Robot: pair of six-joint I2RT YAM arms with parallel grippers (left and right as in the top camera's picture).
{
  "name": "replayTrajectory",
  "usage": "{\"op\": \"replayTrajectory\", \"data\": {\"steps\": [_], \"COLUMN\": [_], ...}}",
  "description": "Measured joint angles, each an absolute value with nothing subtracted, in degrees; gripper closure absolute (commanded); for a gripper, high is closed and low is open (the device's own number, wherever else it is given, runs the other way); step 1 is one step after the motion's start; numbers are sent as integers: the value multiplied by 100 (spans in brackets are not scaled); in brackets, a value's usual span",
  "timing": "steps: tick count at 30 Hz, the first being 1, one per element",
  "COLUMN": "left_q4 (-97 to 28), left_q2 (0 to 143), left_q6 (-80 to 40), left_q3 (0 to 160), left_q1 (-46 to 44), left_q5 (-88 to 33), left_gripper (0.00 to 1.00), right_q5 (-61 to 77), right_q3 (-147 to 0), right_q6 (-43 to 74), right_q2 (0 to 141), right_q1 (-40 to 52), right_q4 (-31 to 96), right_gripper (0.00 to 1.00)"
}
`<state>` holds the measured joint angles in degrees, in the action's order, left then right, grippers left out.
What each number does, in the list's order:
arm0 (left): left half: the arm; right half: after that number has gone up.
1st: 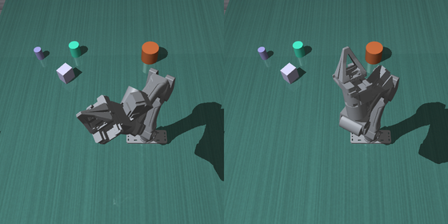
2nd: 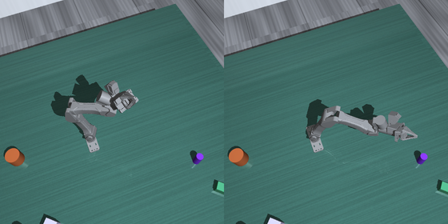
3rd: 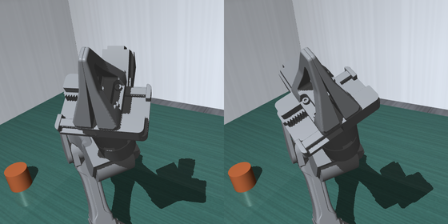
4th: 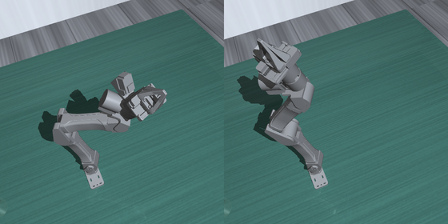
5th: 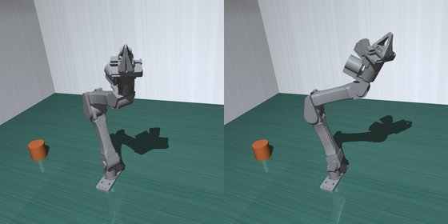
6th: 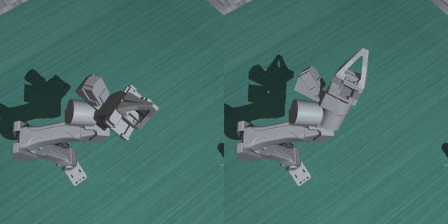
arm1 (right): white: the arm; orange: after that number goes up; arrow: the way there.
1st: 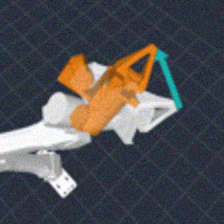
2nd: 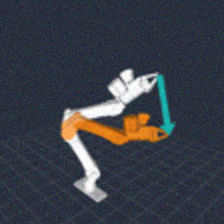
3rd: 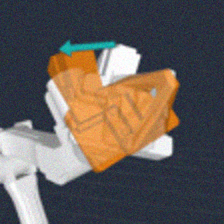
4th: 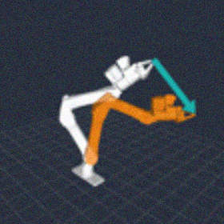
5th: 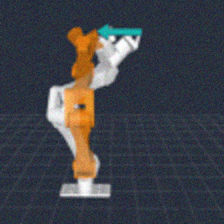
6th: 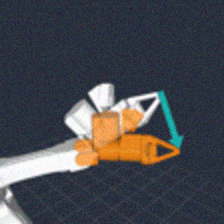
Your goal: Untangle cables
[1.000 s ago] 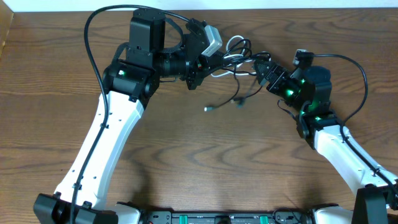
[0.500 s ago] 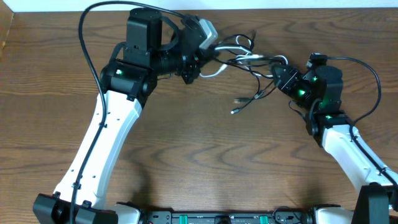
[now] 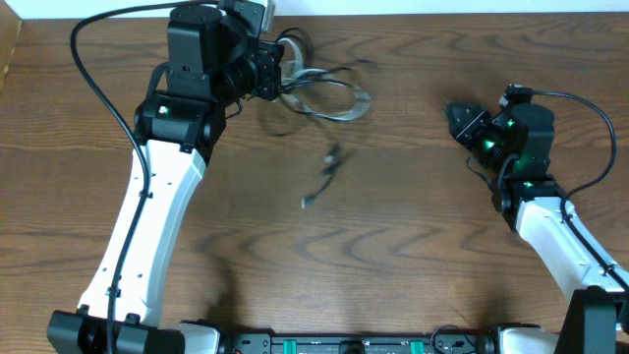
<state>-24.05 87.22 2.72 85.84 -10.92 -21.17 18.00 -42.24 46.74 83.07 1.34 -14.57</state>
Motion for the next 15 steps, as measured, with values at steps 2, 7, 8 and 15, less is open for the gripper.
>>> {"op": "replayTrajectory", "data": {"steps": [2,7,8,15], "left_q4": [-2408,-2403,-2408,-2370], "left_q2": [8722,8722,8724,8724], "left_q6": [246,458,554,1256], "left_q3": [8584,8584,8584,8584], "left_q1": [-1092,-1081,-1081,-1199], "left_q5": [-2104,-2523,-2705,-4128], "left_gripper": [92,93,93,92], "right_q5": [2010,2749,2908,3487], "right_q3": [-4219,-4215,-4215,-4215], "right_q6": [4644,4401,4357,3883], "right_q2": [8309,8309,8309,8309], "right_q1": [128,130,134,534], "right_q4": [-1785,-2768,-2987,-3820], "right_gripper": [27,7,4,1]}}
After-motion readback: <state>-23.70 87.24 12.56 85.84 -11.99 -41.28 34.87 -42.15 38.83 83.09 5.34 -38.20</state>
